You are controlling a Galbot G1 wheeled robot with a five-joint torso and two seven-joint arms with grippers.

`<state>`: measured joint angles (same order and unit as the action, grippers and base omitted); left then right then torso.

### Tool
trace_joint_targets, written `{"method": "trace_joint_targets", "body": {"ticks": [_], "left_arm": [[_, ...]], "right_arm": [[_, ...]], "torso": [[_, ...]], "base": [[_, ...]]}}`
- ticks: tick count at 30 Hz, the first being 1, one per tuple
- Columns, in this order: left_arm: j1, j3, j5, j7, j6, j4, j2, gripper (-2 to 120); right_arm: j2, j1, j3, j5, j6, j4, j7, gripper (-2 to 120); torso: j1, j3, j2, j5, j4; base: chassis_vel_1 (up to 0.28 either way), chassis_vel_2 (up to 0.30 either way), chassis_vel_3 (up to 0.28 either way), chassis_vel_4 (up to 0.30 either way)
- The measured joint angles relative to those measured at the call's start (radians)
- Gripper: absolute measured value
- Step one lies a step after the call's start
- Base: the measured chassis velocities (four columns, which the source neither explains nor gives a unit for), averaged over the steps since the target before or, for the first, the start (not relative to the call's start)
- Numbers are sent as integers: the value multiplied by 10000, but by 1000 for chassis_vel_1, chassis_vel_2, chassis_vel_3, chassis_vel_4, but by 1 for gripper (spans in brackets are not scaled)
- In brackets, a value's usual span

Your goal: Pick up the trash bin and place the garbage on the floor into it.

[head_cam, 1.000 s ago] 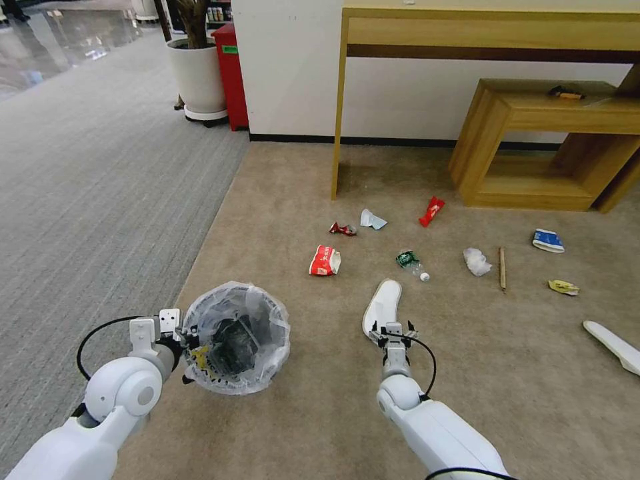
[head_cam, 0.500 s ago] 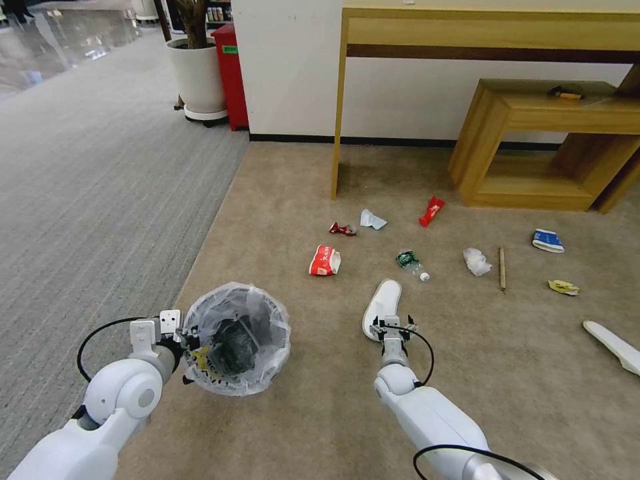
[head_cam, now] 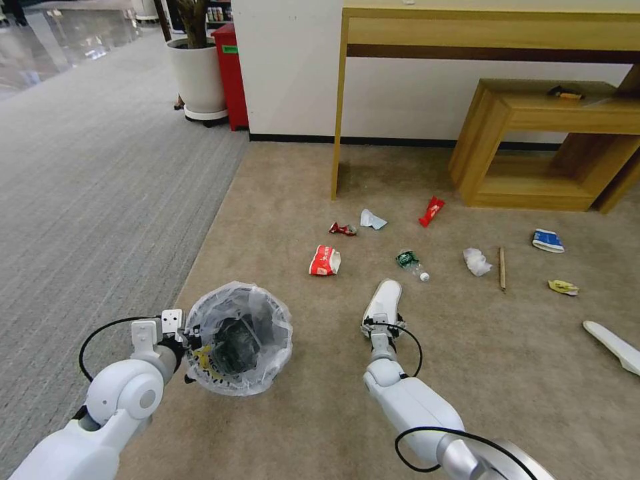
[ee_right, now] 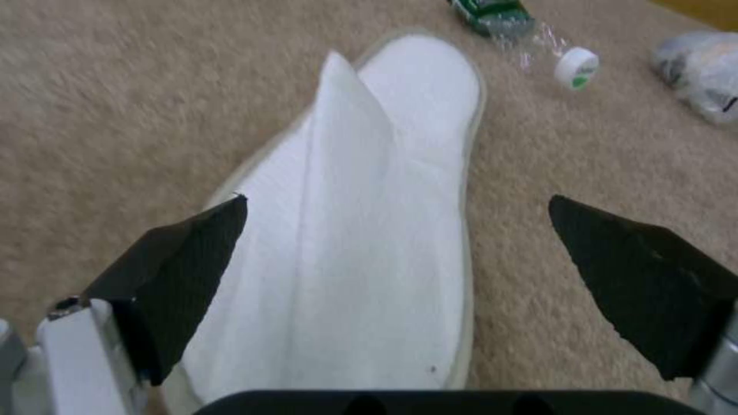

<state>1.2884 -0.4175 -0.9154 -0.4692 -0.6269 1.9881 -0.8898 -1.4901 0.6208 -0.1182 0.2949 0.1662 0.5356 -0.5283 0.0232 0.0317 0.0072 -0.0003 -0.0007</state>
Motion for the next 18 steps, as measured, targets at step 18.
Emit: {"method": "trace_joint_targets", "body": {"ticks": [18], "left_arm": [[-336, 337, 78, 50, 117, -168, -33, 0]], "right_arm": [[-60, -22, 664, -425, 47, -600, 304, 96]], "torso": [[0, 0, 0, 0, 0]], "base": [[0, 0, 0, 0]]}}
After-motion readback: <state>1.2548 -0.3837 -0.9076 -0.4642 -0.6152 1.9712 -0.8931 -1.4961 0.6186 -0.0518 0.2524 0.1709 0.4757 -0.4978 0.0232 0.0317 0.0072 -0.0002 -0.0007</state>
